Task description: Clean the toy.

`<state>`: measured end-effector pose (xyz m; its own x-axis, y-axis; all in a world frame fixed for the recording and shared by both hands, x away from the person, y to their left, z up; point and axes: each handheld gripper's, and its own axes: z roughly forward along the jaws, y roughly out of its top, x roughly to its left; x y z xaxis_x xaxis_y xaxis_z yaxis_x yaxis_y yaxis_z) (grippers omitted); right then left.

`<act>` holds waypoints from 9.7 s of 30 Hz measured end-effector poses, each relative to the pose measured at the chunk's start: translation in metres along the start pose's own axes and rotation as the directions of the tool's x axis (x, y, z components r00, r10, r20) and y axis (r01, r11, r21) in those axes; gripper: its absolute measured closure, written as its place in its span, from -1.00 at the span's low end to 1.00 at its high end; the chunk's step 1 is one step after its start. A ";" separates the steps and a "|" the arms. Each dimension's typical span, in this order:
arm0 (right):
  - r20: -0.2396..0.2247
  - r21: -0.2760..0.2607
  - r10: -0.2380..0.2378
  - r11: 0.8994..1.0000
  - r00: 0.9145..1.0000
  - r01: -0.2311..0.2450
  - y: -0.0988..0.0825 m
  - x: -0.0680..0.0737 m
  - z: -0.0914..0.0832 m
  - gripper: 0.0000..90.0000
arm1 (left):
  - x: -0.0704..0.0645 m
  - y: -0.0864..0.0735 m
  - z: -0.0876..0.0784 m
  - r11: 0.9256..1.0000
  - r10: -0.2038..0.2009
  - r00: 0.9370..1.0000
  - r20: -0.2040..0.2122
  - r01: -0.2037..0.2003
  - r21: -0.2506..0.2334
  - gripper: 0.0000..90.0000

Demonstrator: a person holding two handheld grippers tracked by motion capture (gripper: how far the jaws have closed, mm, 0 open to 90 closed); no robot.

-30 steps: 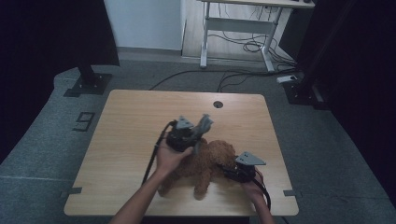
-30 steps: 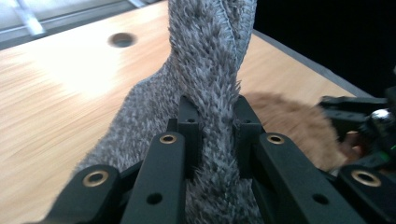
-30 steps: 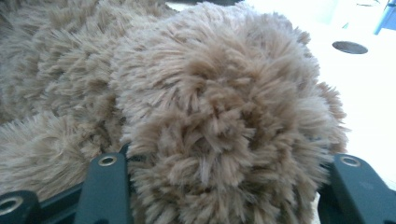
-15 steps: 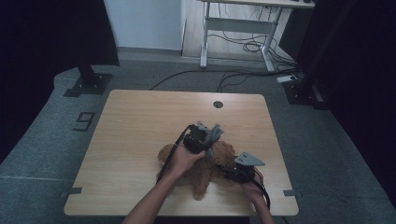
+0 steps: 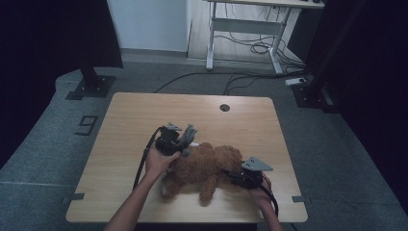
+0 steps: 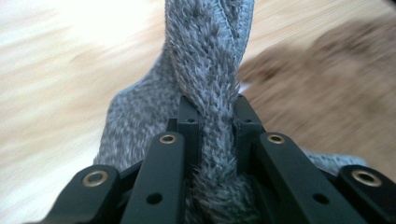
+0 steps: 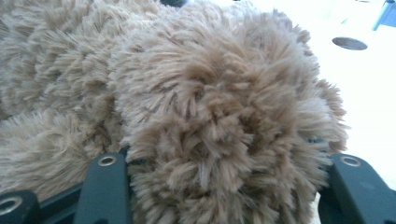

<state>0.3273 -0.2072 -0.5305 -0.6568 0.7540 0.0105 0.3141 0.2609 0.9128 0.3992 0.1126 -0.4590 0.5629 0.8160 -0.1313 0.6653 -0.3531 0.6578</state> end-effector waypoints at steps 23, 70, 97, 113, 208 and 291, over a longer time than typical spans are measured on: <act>-0.018 0.018 0.082 0.996 0.996 -0.082 0.003 -0.004 -0.002 -0.47 | 0.017 -0.069 -0.022 0.997 -0.066 0.994 0.083 0.069 -0.038 0.71; -0.085 0.213 0.189 0.963 0.978 -0.168 0.038 -0.016 0.007 0.10 | 0.018 -0.085 -0.007 0.973 -0.211 0.951 0.226 0.227 -0.048 0.71; 0.024 -0.143 -0.036 0.989 0.999 0.039 0.024 -0.019 0.028 0.25 | 0.027 -0.056 0.008 0.949 -0.238 0.927 0.288 0.285 -0.133 0.73; -0.044 -0.149 -0.108 0.984 0.993 0.100 -0.004 -0.004 -0.004 0.22 | 0.008 -0.069 -0.028 0.961 -0.138 0.952 0.272 0.195 -0.193 0.72; -0.028 -0.005 -0.023 1.000 0.999 0.023 -0.006 0.006 -0.009 -0.05 | 0.001 -0.026 -0.011 0.995 -0.057 0.997 0.059 0.062 -0.072 0.73; 0.087 -0.178 -0.131 0.973 0.988 0.145 0.024 -0.006 0.022 -0.03 | 0.043 -0.027 0.001 0.934 -0.291 0.902 0.319 0.340 -0.111 0.75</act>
<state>0.3534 -0.1920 -0.5178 -0.6299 0.7631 -0.1445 0.0887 0.2556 0.9627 0.4064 0.1568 -0.4834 0.4710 0.6924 -0.5465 0.7585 -0.0015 0.6517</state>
